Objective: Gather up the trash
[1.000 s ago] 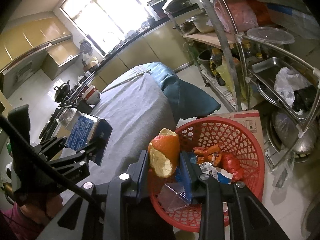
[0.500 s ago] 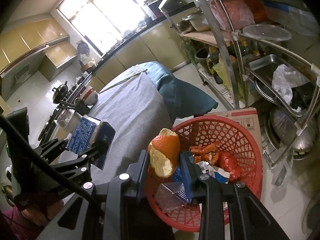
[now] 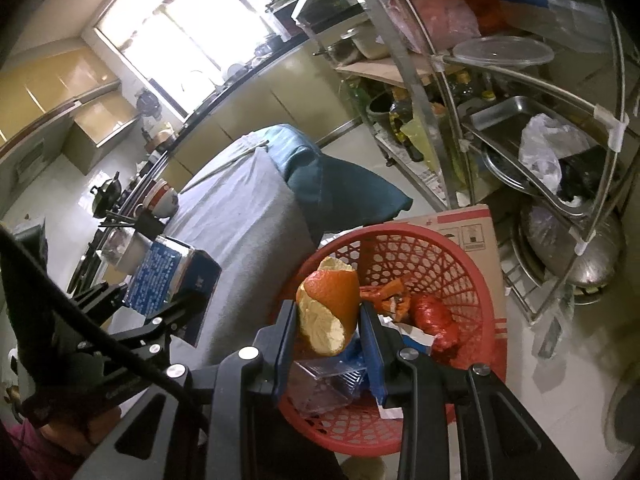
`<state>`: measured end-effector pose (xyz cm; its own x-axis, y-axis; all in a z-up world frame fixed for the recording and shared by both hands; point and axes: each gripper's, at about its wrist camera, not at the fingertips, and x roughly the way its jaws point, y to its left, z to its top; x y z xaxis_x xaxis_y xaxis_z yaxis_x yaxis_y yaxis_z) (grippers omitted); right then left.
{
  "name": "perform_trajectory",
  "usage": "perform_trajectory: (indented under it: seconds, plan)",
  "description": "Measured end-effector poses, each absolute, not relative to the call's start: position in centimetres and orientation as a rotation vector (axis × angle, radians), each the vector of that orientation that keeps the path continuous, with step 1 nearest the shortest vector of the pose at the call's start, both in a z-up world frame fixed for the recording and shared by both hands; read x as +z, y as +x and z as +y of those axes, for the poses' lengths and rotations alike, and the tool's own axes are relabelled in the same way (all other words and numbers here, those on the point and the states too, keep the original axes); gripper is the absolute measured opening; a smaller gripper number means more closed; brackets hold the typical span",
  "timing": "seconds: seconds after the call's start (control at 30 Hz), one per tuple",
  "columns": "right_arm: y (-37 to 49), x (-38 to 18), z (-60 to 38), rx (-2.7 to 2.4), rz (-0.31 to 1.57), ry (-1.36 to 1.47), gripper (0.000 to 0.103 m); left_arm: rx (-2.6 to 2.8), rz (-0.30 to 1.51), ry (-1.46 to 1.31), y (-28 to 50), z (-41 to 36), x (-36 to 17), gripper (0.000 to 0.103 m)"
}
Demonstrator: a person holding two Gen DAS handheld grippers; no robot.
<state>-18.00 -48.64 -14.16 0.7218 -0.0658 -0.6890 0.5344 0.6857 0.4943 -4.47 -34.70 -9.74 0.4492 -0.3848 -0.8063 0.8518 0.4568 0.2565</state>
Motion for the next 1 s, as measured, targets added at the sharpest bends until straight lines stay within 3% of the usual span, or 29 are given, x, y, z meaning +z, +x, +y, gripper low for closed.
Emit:
perform_trajectory:
  seconds: [0.37,0.43,0.5,1.0]
  plan:
    - [-19.6,-14.5,-50.2,-0.414,0.689,0.811,0.036,-1.092,0.849,0.645,-6.0,-36.1,-10.5,0.057]
    - [-19.6,-14.6,-50.3,-0.412,0.693,0.823,0.046,-1.106,0.854,0.649,-6.2,-36.1,-10.6,0.061]
    - [-19.6,-14.6,-50.3,-0.411,0.686,0.832,0.064,-1.11,0.851,0.647,-6.2,-35.8,-10.5,0.062]
    - [-17.8,-13.1,-48.6,-0.378,0.651,0.776,0.064,-0.806,0.83,0.6,-0.9,-30.5,-9.0,0.062]
